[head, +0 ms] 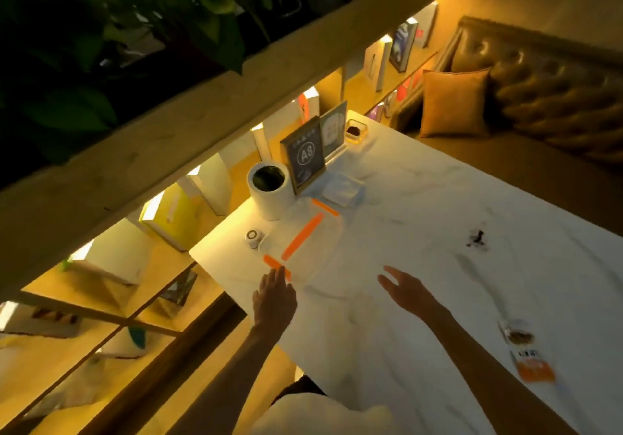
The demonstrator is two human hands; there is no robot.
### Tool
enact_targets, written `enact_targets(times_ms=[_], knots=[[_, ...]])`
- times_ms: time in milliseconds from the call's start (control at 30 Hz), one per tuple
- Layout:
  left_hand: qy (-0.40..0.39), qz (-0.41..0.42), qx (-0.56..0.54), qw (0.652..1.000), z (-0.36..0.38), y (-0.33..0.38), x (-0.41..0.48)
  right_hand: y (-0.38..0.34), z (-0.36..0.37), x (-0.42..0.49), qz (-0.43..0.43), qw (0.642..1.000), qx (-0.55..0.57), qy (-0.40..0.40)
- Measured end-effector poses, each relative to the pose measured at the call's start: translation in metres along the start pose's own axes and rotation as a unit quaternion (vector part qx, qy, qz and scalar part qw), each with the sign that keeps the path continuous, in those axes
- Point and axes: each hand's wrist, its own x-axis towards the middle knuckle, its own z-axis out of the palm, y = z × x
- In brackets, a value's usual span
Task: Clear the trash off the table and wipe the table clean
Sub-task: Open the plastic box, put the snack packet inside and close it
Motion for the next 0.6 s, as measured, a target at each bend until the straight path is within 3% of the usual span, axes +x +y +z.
enact_targets(times_ms=[100,300,467,600], knots=[[0.012,-0.063,-0.075,0.995,-0.018,-0.020,0.024,-0.054,-0.012,0.052,0.000,1.000,0.009,0.011],[-0.123,-0.228,-0.156,0.953,-0.031,-0.030,0.071,-0.122,-0.031,0.145,0.001,1.000,0.003,-0.002],[-0.180,-0.315,-0.335,0.869,-0.013,-0.031,0.085,-0.147,-0.018,0.177,-0.002,0.996,0.053,-0.076],[-0.218,-0.314,-0.479,0.790,-0.007,-0.023,0.082,-0.157,-0.021,0.164,0.000,0.988,0.119,-0.098]])
